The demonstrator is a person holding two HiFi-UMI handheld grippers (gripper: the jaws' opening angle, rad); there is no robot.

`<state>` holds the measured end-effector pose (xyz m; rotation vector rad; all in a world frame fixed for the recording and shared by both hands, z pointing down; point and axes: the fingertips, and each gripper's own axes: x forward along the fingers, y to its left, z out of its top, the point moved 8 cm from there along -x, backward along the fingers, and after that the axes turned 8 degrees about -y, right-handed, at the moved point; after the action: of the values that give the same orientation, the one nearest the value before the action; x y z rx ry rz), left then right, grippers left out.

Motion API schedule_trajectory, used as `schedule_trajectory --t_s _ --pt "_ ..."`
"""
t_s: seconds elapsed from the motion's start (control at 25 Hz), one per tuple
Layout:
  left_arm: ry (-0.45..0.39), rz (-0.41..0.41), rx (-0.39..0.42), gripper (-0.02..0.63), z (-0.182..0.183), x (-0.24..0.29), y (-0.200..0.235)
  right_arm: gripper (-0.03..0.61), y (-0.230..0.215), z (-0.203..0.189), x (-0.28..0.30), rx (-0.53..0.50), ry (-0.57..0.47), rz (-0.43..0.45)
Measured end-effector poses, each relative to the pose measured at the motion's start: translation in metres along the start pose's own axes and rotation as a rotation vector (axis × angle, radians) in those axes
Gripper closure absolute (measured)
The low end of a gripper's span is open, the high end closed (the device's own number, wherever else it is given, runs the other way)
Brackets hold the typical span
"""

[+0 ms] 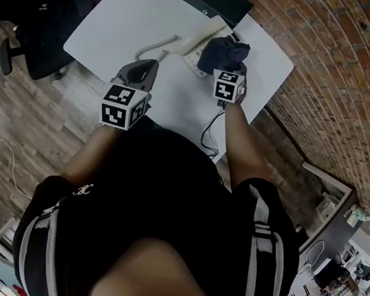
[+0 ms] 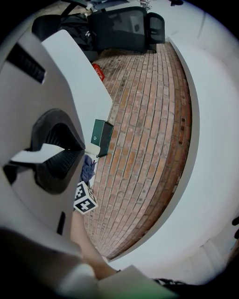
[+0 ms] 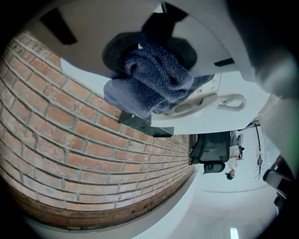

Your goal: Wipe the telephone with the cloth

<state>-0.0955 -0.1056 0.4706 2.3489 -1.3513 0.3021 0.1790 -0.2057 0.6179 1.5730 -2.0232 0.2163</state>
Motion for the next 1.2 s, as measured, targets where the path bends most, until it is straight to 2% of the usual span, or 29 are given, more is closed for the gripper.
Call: schedule_trajectory --t_s 0.72,1.2 --pt "0.010 -0.042 0.016 0.620 0.004 0.013 -0.003 0.523 0.045 -0.024 -0.028 0.065 0.017 0.117" --pt "0.010 -0.073 0.031 0.620 0.007 0.016 0.000 0.523 0.070 -0.028 -0.040 0.006 0.045 0.167"
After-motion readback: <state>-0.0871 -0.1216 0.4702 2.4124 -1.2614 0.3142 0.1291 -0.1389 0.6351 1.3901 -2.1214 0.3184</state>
